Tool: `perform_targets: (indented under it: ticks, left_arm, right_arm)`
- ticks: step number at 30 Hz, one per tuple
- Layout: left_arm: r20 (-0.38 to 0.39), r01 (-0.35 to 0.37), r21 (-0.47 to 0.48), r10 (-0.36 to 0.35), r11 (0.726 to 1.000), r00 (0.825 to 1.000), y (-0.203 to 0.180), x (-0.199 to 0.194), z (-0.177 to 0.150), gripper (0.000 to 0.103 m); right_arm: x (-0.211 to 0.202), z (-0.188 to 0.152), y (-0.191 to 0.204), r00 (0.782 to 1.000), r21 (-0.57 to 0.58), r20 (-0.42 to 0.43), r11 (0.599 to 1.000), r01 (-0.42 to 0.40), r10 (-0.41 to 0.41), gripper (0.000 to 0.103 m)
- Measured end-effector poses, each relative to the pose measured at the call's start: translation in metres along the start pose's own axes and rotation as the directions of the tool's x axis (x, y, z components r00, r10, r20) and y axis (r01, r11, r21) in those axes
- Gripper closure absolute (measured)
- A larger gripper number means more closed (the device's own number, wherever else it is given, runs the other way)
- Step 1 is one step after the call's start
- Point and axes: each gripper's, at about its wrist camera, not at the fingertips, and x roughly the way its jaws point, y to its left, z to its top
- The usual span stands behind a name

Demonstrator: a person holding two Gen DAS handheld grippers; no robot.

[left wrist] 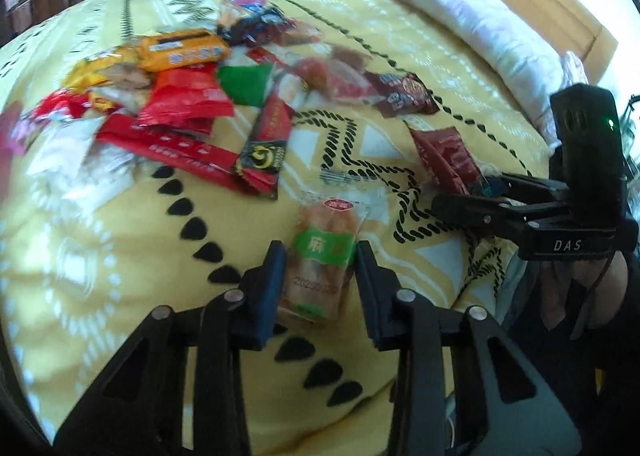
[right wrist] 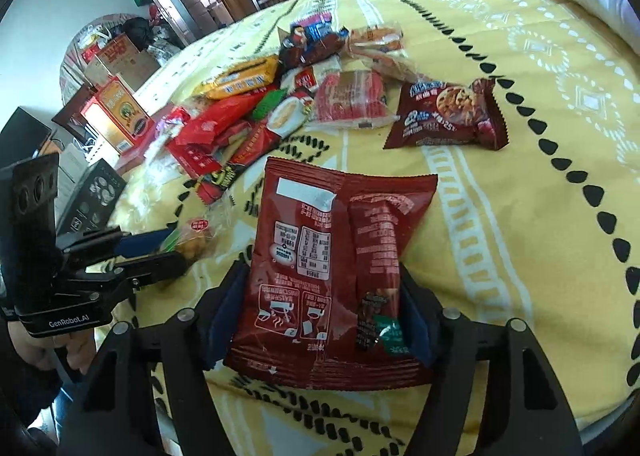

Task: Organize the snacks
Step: 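Grasp the red snack bag with right tool while left tool grasps the green-labelled bread roll, then carry the red bag and bread roll over the clear bowl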

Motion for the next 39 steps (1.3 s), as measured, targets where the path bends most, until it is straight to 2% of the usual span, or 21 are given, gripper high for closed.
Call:
perform_targets:
  ticks: [4,7,11,14,15,18,22,26,27,28,30,34,39]
  left_arm:
    - [0.081,-0.049,-0.016,0.05,0.999,0.995,-0.003,-0.031,0.003,0.067]
    - [0.15,-0.094,-0.048,0.1,0.994,0.984,0.002,-0.06,0.01,0.067]
    - [0.238,-0.163,-0.109,0.185,0.981,0.953,0.015,-0.104,0.02,0.067]
    - [0.297,-0.213,-0.179,0.259,0.961,0.919,0.033,-0.144,0.023,0.067]
    - [0.317,-0.237,-0.201,0.292,0.951,0.903,0.04,-0.16,0.023,0.067]
    - [0.351,-0.307,-0.261,0.386,0.915,0.853,0.062,-0.199,0.019,0.067]
    - [0.363,-0.367,-0.381,0.502,0.849,0.785,0.1,-0.252,0.002,0.067]
    - [0.351,-0.418,-0.471,0.6,0.777,0.719,0.128,-0.291,-0.022,0.067]
    - [0.347,-0.426,-0.488,0.617,0.762,0.706,0.134,-0.3,-0.028,0.067]
    - [0.342,-0.441,-0.51,0.644,0.739,0.684,0.14,-0.311,-0.036,0.067]
    - [0.33,-0.466,-0.536,0.683,0.704,0.652,0.149,-0.327,-0.047,0.067]
    - [0.301,-0.479,-0.592,0.729,0.648,0.615,0.169,-0.35,-0.07,0.067]
    - [0.257,-0.481,-0.648,0.764,0.59,0.591,0.192,-0.362,-0.09,0.067]
  right_arm:
    - [-0.016,0.0,0.01,0.999,-0.021,0.04,1.0,-0.009,0.009,0.032]
    - [-0.03,0.005,0.023,0.997,-0.055,0.076,0.998,-0.015,0.019,0.032]
    - [-0.048,0.018,0.043,0.992,-0.092,0.116,0.995,-0.032,0.042,0.032]
    - [-0.057,0.03,0.06,0.988,-0.122,0.138,0.991,-0.049,0.066,0.032]
    - [-0.062,0.037,0.069,0.986,-0.142,0.149,0.988,-0.055,0.076,0.032]
    - [-0.071,0.055,0.097,0.979,-0.195,0.167,0.978,-0.08,0.113,0.032]
    - [-0.078,0.08,0.144,0.967,-0.279,0.187,0.953,-0.115,0.171,0.032]
    - [-0.079,0.104,0.206,0.95,-0.373,0.182,0.911,-0.174,0.255,0.032]
    - [-0.078,0.109,0.225,0.944,-0.399,0.175,0.897,-0.191,0.279,0.032]
    - [-0.077,0.112,0.243,0.939,-0.422,0.168,0.883,-0.206,0.3,0.032]
    - [-0.073,0.118,0.285,0.928,-0.473,0.146,0.848,-0.24,0.344,0.032]
    - [-0.066,0.118,0.357,0.904,-0.536,0.09,0.785,-0.31,0.418,0.032]
    - [-0.054,0.112,0.443,0.879,-0.606,0.008,0.701,-0.375,0.477,0.032]
